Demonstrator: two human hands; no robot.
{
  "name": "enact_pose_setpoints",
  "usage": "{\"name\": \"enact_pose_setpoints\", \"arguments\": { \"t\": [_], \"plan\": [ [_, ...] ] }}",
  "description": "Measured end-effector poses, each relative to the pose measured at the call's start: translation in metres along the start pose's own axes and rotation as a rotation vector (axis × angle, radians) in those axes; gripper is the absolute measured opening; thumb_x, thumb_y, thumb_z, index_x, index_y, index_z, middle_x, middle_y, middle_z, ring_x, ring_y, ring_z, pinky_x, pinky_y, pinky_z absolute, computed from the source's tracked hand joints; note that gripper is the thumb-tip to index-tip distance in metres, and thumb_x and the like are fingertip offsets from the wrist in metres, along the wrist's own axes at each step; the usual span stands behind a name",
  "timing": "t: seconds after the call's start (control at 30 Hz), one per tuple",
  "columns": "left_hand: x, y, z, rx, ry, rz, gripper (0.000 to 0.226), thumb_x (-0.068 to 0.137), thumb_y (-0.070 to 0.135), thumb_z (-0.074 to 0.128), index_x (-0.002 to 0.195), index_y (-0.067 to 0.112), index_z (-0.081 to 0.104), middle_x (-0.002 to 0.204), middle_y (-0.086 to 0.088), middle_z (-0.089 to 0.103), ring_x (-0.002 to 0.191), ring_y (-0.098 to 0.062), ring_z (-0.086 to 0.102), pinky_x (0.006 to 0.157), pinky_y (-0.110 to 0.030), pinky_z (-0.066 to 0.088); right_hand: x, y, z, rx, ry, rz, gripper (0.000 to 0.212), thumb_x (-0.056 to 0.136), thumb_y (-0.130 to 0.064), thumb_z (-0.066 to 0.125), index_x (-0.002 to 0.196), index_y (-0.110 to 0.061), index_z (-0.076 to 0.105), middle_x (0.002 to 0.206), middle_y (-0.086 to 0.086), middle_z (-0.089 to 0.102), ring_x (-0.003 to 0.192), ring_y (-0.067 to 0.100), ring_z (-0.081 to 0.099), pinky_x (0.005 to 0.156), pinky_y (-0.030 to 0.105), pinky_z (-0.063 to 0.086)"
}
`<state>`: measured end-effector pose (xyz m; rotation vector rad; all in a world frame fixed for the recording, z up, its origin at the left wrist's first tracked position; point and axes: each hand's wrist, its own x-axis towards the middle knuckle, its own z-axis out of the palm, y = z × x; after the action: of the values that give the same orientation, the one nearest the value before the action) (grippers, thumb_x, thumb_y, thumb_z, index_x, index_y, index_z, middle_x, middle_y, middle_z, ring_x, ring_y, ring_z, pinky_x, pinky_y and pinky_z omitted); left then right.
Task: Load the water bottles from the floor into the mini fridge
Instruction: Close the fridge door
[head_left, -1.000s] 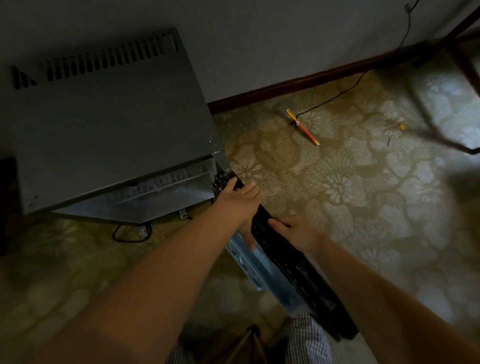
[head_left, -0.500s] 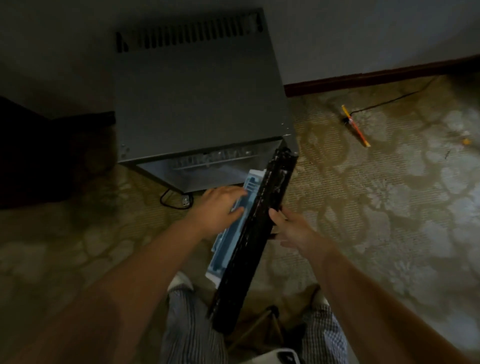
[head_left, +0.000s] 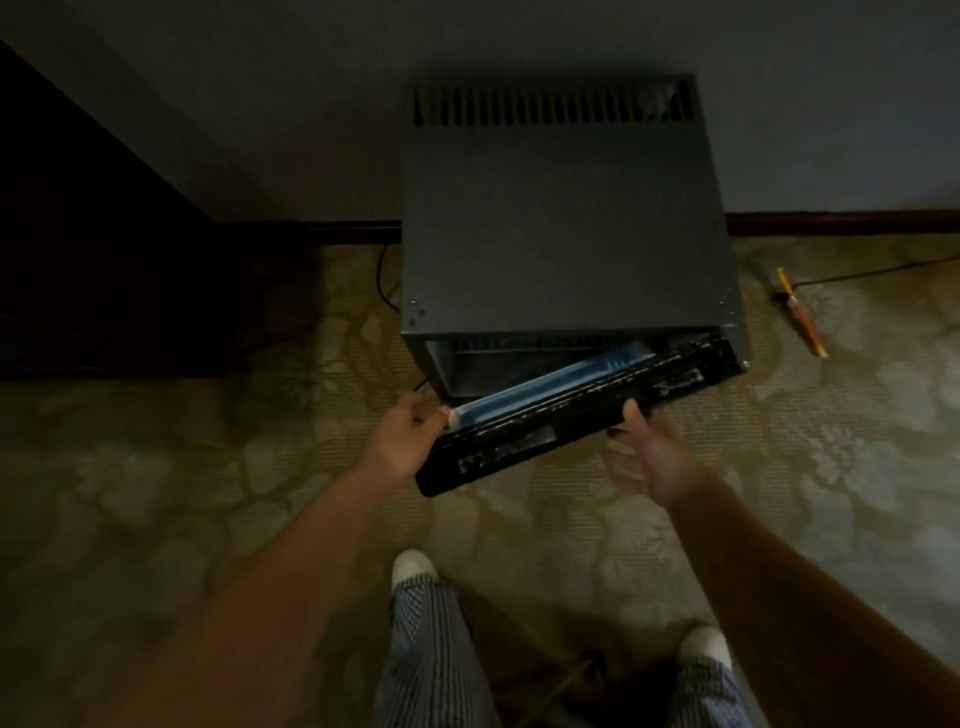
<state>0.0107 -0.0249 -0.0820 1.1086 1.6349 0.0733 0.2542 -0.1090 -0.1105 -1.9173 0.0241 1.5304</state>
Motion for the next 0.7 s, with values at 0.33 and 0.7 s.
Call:
{"name": "enact_pose_setpoints", "arguments": {
  "t": [0.33,0.7],
  "plan": [
    [0.011,-0.011,-0.003,-0.670,-0.048,-0.333,0.069,0.092,0.057,0.034,0.147,0.016,0.025,0.150,-0.010,0.034,0.137,-0.025,0.035,0.114,-0.040,0.023,0.024,-0.018,0.034,0.046,0.024,0.039,0.060,0.094,-0.053,0.035,0.142,-0.017,0.035,0.144,0.007,0.045,0.131,0.029,0.045,0.102,0.046,0.035],
    [0.019,0.035,0.028,-1.083,-0.003,-0.255,0.059,0.096,0.051,0.028,0.146,0.021,0.027,0.152,-0.003,0.032,0.142,-0.016,0.027,0.119,-0.038,0.012,0.029,-0.041,0.033,-0.072,0.039,0.143,0.056,0.092,-0.053,0.043,0.130,-0.012,0.046,0.131,0.005,0.059,0.114,0.023,0.059,0.084,0.037,0.041]
  ]
}}
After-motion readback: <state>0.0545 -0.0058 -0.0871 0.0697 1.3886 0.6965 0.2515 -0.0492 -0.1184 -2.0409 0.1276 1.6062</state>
